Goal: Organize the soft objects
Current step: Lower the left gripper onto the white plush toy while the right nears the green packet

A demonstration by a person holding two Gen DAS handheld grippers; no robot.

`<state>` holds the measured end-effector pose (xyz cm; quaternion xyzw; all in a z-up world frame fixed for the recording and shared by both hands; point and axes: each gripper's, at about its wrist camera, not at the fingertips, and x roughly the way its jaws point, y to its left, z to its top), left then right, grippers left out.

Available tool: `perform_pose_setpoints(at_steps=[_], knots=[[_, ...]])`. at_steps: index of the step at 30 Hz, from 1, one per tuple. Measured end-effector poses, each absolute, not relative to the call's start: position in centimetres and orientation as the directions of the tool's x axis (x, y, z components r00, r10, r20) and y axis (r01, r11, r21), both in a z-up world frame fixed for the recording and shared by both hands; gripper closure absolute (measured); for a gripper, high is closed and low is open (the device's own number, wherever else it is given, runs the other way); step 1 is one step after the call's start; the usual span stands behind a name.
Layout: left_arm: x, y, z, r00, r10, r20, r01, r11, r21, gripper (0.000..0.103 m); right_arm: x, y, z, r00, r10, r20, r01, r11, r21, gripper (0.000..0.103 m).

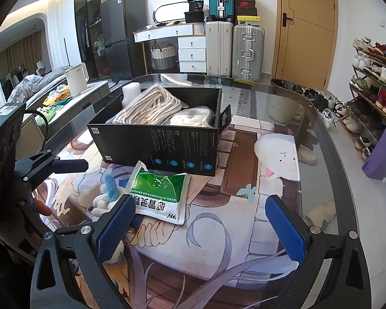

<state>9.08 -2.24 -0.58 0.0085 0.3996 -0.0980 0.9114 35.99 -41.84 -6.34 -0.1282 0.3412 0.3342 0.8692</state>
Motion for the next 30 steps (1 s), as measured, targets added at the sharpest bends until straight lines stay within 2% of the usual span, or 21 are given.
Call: perform_pose_setpoints(at_steps=[21, 30], knots=[[9.4, -0.6, -1.3, 0.638, -0.107, -0.763, 0.113, 0.993, -0.044, 0.0, 36.3, -41.6, -7.3, 0.512, 0.482, -0.71, -0.672, 0.74, 0.018, 0.001], [8.9, 1.3, -1.3, 0.63, -0.146, -0.763, 0.105, 0.989, -0.103, 0.0, 36.2, -40.2, -8.3, 0.466, 0.489, -0.737, -0.695, 0.718, 0.038, 0.001]])
